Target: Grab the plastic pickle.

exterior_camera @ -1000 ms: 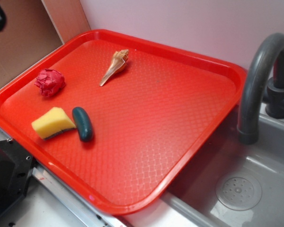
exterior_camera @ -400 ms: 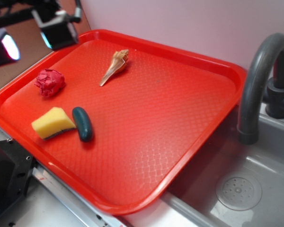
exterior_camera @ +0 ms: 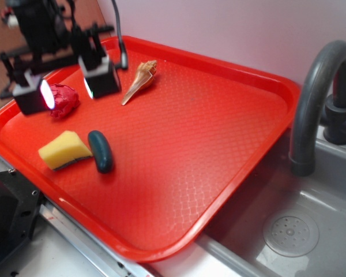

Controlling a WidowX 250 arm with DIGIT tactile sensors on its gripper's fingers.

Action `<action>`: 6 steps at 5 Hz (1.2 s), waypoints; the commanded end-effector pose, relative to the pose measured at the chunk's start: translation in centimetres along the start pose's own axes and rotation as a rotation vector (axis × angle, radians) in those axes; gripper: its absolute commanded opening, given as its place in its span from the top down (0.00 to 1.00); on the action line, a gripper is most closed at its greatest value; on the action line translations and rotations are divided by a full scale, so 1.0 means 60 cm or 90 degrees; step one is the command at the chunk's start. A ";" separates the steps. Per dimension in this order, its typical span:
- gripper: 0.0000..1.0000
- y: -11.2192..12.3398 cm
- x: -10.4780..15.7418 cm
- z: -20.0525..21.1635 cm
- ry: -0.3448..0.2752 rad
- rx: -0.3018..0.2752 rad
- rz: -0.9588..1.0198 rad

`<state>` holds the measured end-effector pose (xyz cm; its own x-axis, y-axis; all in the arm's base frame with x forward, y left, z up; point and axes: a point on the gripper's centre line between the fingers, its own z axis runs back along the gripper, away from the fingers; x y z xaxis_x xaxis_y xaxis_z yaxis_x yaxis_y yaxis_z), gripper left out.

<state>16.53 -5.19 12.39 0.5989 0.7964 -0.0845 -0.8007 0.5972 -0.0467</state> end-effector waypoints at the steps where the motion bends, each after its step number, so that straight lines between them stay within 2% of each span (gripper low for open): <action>1: 0.00 0.009 0.018 -0.069 -0.016 0.016 -0.013; 3: 0.00 -0.020 0.034 -0.117 -0.023 0.018 -0.016; 4: 0.00 -0.034 0.033 -0.130 -0.001 -0.015 -0.029; 5: 0.00 -0.038 0.025 -0.141 0.000 -0.003 -0.034; 6: 1.00 -0.036 0.018 -0.146 -0.015 0.007 -0.023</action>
<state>18.74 -6.40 3.80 0.6234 0.7801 -0.0523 -0.7819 0.6223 -0.0370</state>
